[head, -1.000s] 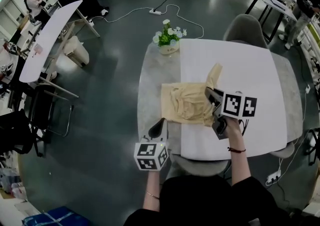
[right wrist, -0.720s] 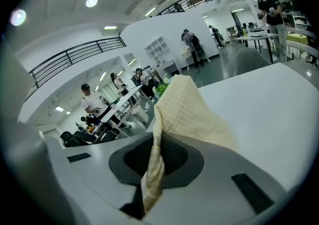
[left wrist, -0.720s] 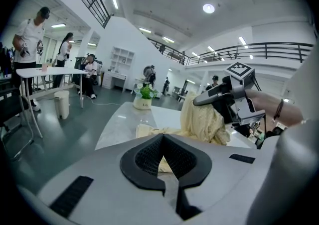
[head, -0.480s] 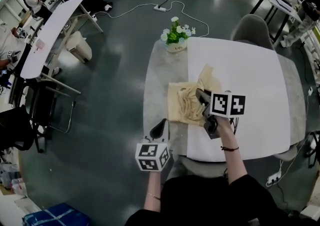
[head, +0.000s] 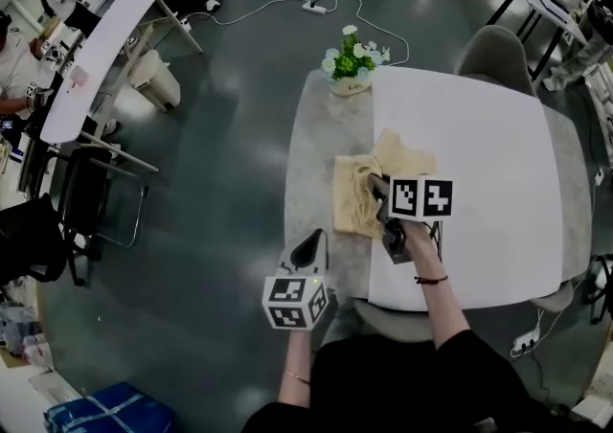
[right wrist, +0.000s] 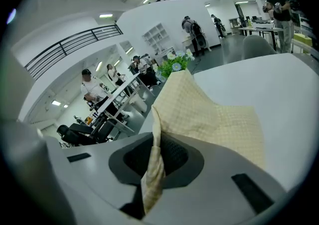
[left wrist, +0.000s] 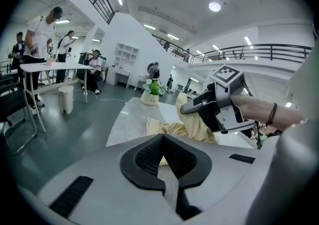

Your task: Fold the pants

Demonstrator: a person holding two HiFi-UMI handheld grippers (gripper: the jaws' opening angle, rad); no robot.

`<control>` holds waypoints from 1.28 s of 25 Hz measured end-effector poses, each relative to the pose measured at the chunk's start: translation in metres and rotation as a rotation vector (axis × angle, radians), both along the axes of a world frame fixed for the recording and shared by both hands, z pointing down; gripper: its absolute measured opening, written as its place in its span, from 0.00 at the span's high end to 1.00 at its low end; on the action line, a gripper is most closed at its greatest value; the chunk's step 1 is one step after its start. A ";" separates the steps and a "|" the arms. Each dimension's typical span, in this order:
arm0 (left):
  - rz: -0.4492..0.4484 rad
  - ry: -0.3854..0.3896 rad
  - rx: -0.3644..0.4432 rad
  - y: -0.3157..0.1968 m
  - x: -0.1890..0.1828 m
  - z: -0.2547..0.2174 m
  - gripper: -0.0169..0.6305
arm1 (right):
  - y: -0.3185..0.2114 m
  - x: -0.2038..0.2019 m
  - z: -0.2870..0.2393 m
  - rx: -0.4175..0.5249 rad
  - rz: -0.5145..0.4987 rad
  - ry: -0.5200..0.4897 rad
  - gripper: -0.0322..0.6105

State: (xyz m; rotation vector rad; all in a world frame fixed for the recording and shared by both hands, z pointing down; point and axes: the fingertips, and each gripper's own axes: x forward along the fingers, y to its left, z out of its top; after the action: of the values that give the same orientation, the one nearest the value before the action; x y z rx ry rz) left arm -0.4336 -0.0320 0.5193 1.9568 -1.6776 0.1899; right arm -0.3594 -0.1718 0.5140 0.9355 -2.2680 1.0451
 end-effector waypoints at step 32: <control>-0.014 0.034 -0.032 -0.004 -0.015 0.016 0.96 | 0.001 -0.038 0.061 -0.035 -0.005 0.081 0.88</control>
State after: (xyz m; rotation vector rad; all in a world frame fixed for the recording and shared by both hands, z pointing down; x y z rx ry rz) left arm -0.4484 -0.0361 0.5355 1.9135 -1.6566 0.1762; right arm -0.3970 -0.1703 0.5747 0.9405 -2.1779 1.0234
